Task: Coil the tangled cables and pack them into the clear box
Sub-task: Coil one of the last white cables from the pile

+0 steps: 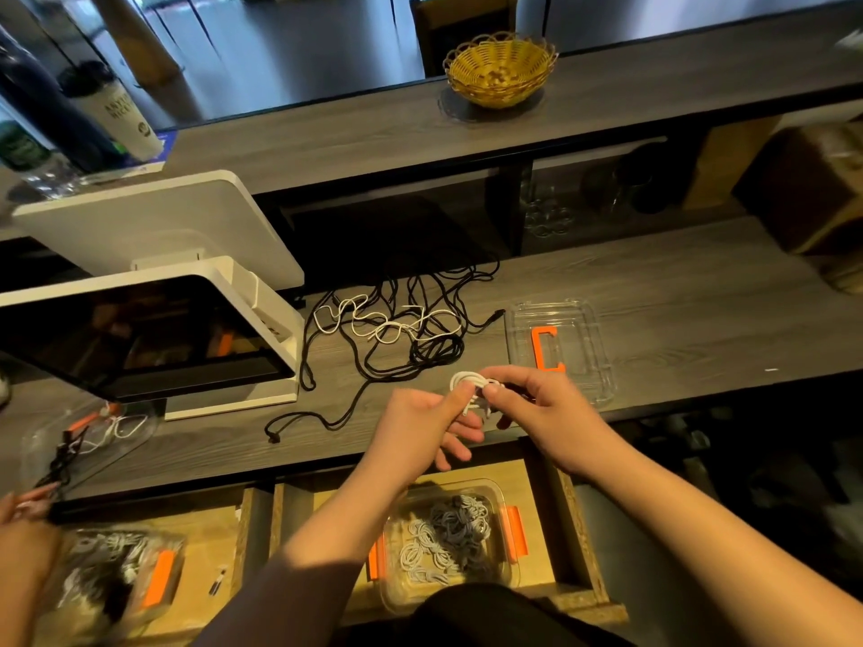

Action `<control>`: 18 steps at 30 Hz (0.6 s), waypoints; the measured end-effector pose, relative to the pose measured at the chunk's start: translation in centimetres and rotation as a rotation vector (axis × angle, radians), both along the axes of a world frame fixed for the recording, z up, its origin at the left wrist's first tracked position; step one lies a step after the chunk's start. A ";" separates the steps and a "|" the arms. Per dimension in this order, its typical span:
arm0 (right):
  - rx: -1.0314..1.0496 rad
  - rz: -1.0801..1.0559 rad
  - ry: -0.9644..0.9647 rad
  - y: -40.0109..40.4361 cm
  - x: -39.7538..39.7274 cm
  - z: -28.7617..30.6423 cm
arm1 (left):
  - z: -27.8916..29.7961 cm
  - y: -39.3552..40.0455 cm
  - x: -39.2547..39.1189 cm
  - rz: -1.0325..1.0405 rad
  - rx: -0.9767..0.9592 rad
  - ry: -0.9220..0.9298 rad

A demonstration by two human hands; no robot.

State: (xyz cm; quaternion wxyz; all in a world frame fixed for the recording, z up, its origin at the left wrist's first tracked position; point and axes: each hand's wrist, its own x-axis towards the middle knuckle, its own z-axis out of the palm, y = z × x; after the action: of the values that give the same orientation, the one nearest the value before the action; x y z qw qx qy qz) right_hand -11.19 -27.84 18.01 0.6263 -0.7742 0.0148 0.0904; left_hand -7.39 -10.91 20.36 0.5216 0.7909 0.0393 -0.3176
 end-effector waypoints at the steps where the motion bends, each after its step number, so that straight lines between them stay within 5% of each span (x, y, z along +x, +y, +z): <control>1: -0.026 0.003 -0.007 0.1 -0.1 -0.1 | 0.0 -0.1 0.0 -0.018 0.002 0.001; 7: -0.118 0.033 -0.038 0.8 -0.3 -0.2 | 0.0 0.2 0.2 -0.063 0.013 0.044; 18: 0.024 -0.081 -0.142 1.8 -0.2 0.2 | -0.2 1.2 0.2 -0.142 0.029 -0.294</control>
State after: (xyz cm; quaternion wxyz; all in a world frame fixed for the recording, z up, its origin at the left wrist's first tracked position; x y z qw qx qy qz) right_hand -11.43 -26.08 18.18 0.6382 -0.7698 0.0008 0.0101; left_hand -7.19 -9.70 20.21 0.4866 0.8370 -0.0891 -0.2339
